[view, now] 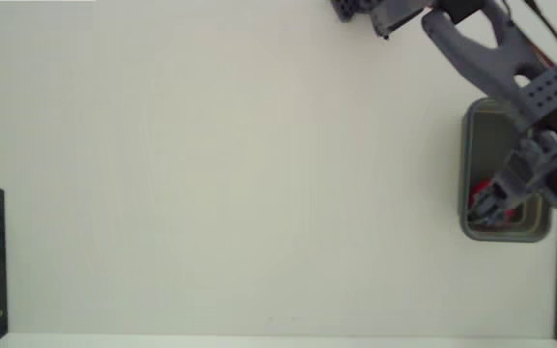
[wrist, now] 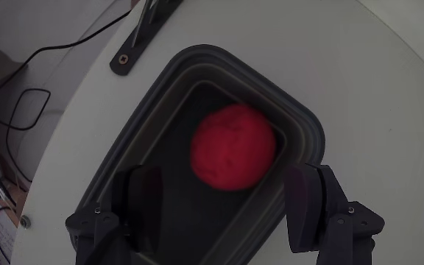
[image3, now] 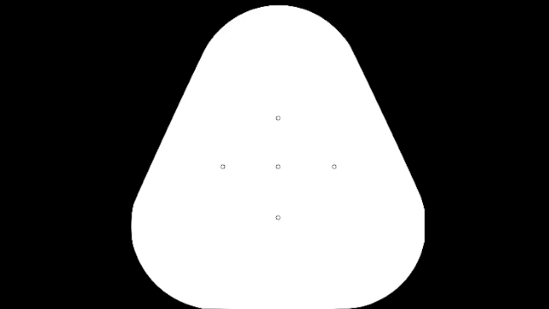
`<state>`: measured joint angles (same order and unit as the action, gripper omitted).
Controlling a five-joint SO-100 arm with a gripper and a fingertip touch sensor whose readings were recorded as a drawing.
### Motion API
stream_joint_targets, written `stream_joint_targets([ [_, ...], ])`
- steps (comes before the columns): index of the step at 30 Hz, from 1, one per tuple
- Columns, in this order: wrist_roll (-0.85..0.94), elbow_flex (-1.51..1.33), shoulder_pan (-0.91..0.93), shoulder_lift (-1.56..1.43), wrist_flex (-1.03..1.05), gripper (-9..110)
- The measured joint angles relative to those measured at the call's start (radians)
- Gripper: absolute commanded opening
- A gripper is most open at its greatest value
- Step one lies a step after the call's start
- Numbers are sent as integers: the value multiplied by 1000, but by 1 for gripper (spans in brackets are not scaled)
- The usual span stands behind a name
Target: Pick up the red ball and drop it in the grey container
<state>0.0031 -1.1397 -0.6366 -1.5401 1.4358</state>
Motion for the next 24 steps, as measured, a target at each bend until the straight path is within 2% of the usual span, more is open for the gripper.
stream_joint_targets([
  [24, 2, -11, 0, 0, -2, 110],
])
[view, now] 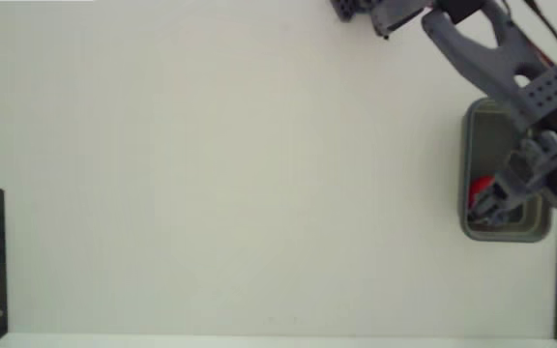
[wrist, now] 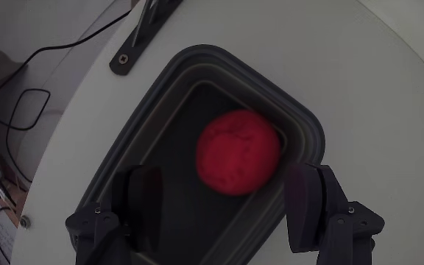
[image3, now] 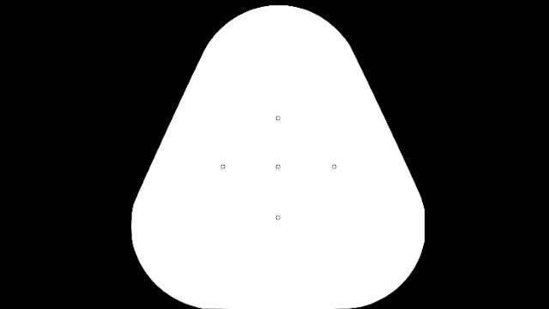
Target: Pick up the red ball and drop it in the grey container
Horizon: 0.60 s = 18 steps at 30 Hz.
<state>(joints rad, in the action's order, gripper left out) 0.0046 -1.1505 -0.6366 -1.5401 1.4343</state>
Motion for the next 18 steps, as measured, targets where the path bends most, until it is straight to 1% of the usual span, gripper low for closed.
stream_joint_targets([
  [10, 0, -41, 12, -40, 0, 110],
  [18, -2, -115, 72, -117, 0, 110],
])
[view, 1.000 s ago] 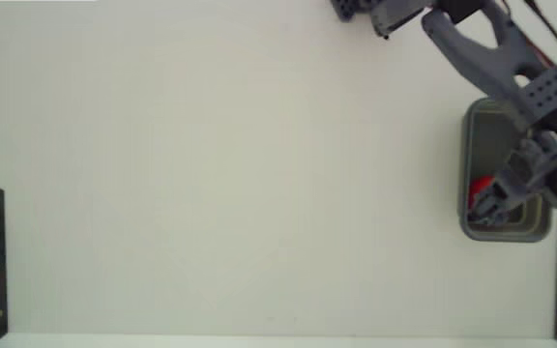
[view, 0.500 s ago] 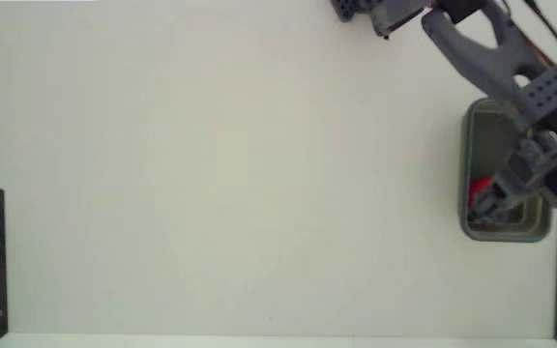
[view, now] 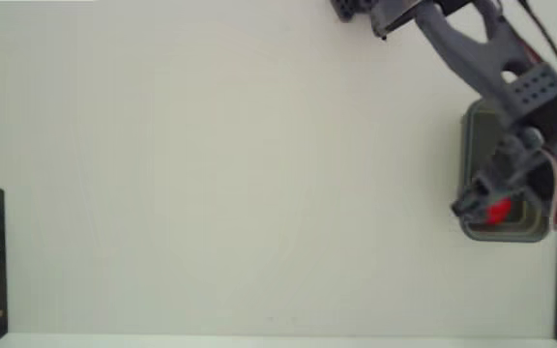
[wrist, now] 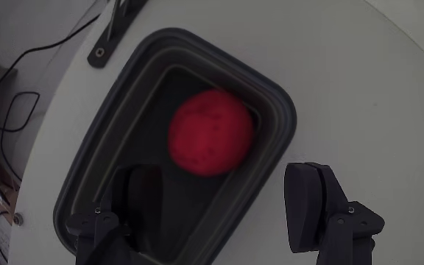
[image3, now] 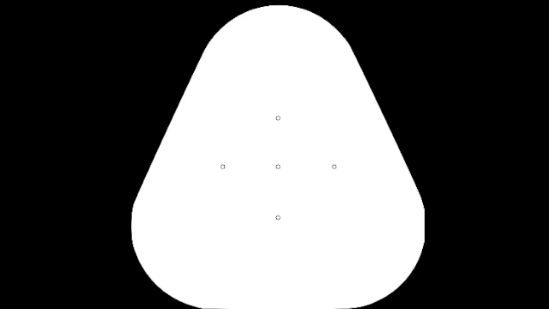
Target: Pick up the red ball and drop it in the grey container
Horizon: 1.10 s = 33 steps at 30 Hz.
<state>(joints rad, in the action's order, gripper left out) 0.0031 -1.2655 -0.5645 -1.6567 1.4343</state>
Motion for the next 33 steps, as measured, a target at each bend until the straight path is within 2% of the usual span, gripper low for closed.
stream_joint_targets([
  [33, 0, -446, 333, -460, -6, 110],
])
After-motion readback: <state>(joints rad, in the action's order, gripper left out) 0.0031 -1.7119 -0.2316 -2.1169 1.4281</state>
